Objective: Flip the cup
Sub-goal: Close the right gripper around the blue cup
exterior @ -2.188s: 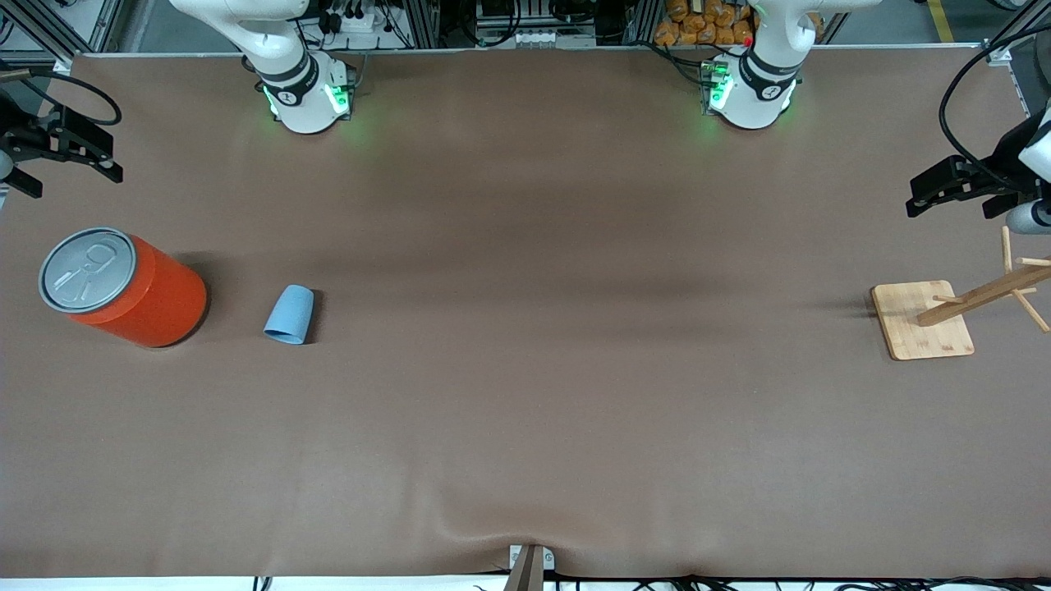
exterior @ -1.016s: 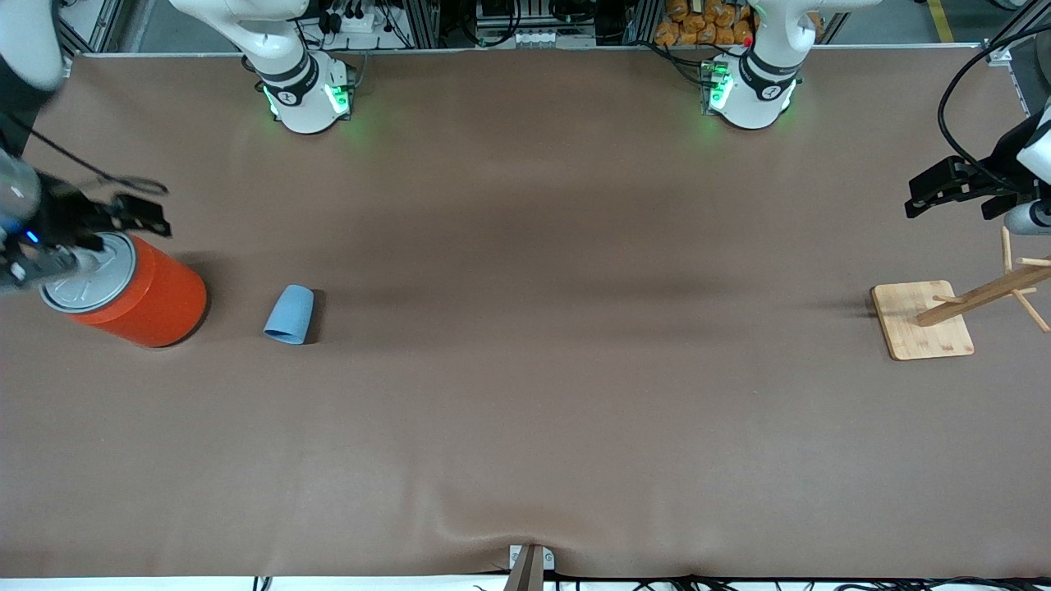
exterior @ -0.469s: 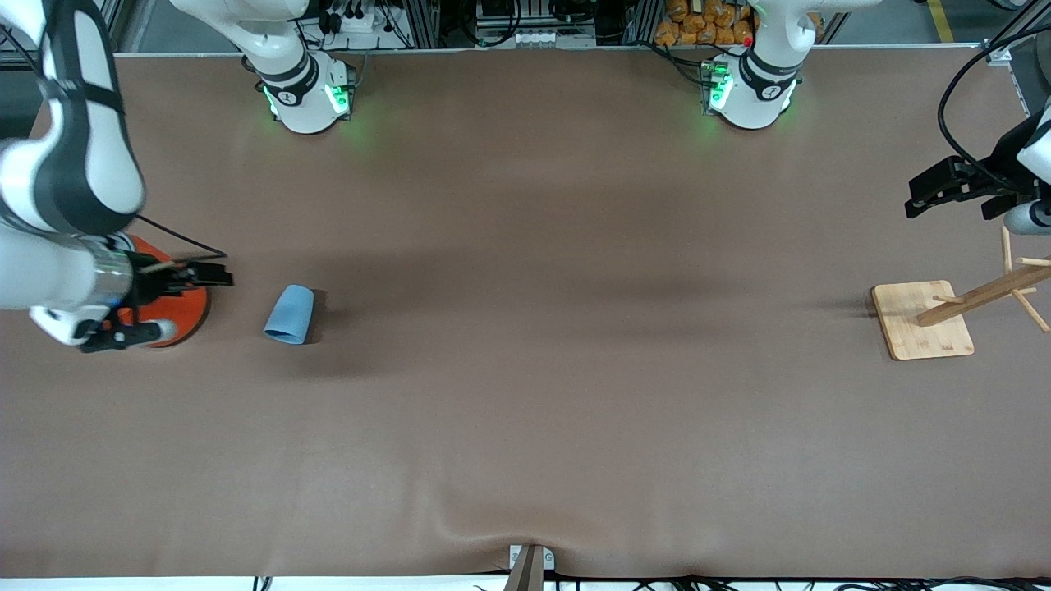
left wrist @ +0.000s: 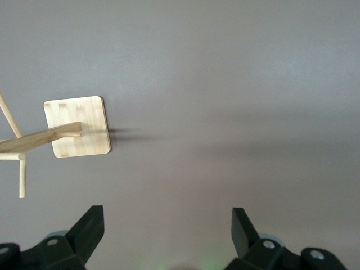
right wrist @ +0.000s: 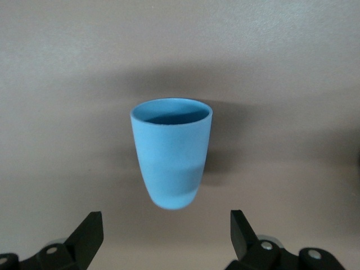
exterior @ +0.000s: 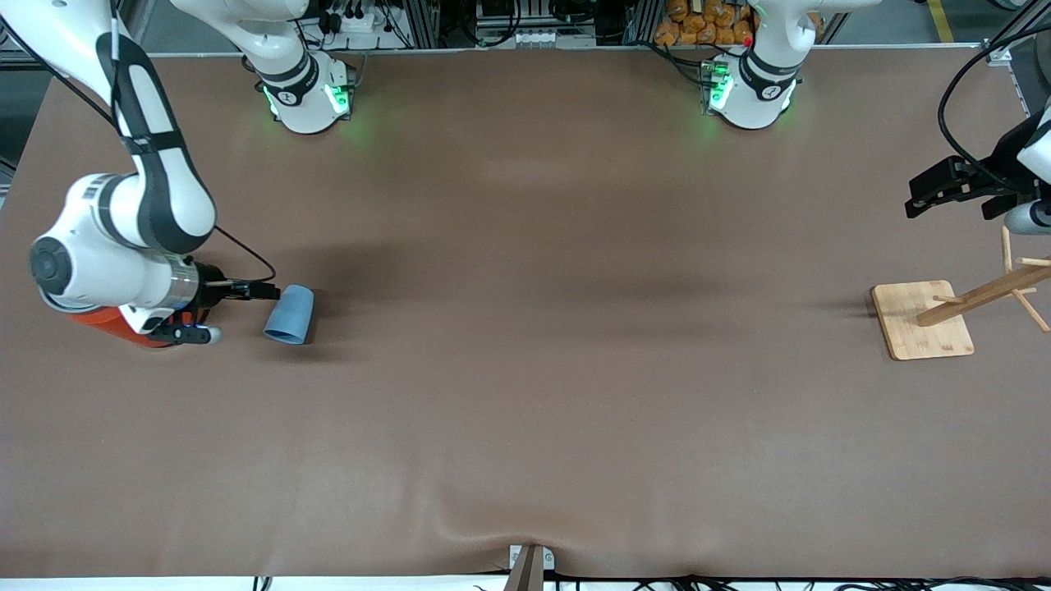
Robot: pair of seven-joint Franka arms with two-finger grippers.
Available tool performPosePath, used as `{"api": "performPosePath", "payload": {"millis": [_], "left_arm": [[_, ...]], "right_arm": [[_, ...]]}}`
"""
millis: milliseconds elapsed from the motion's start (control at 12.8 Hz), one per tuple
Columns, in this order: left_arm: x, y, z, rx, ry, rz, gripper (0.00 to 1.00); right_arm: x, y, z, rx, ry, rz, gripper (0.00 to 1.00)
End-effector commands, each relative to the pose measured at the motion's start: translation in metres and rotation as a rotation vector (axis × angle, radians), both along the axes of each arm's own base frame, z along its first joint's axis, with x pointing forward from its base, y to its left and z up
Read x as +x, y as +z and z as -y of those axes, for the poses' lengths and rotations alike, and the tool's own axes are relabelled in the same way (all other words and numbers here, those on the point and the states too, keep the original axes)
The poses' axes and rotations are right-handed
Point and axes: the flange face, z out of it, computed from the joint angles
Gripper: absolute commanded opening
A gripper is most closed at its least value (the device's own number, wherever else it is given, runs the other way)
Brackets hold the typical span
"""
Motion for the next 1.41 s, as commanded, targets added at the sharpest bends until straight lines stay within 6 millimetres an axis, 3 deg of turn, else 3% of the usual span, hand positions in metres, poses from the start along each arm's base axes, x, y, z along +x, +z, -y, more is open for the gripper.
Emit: {"api": "performPosePath", "payload": {"millis": [0,234,312,547,625,781,859,938,1094,1328], "left_arm": [[0.0,0.003,-0.001,-0.002,-0.003,0.01,1.0],[0.0,0.003,-0.002,-0.002,-0.001,0.009,1.0],[0.0,0.003,-0.002,-0.002,-0.003,0.009,1.0],[0.0,0.003,-0.002,-0.002,-0.003,0.01,1.0],[0.0,0.003,-0.002,-0.002,-0.003,0.009,1.0],[0.0,0.003,-0.002,-0.002,-0.001,0.009,1.0],[0.0,0.003,-0.003,-0.002,0.001,0.01,1.0],[0.0,0.003,-0.002,-0.002,-0.001,0.009,1.0],[0.0,0.003,-0.002,-0.002,-0.001,0.01,1.0],[0.0,0.004,-0.002,-0.002,-0.001,0.012,1.0]], "right_arm": [[-0.007,-0.029,-0.012,-0.009,-0.029,0.043,1.0],[-0.001,-0.05,-0.019,-0.019,-0.022,0.072,1.0],[0.001,-0.059,-0.031,-0.025,-0.005,0.092,1.0],[0.004,-0.079,-0.032,-0.037,-0.009,0.125,0.98],[0.004,-0.081,-0.033,-0.037,-0.006,0.123,0.86],[0.003,-0.081,-0.033,-0.033,0.018,0.116,0.25],[0.004,-0.078,-0.035,-0.029,0.049,0.125,0.09],[0.01,-0.07,-0.039,-0.019,0.093,0.139,0.0],[0.034,-0.03,-0.059,0.03,0.17,0.07,0.0],[0.064,0.044,-0.128,0.075,0.306,0.034,0.0]]}}
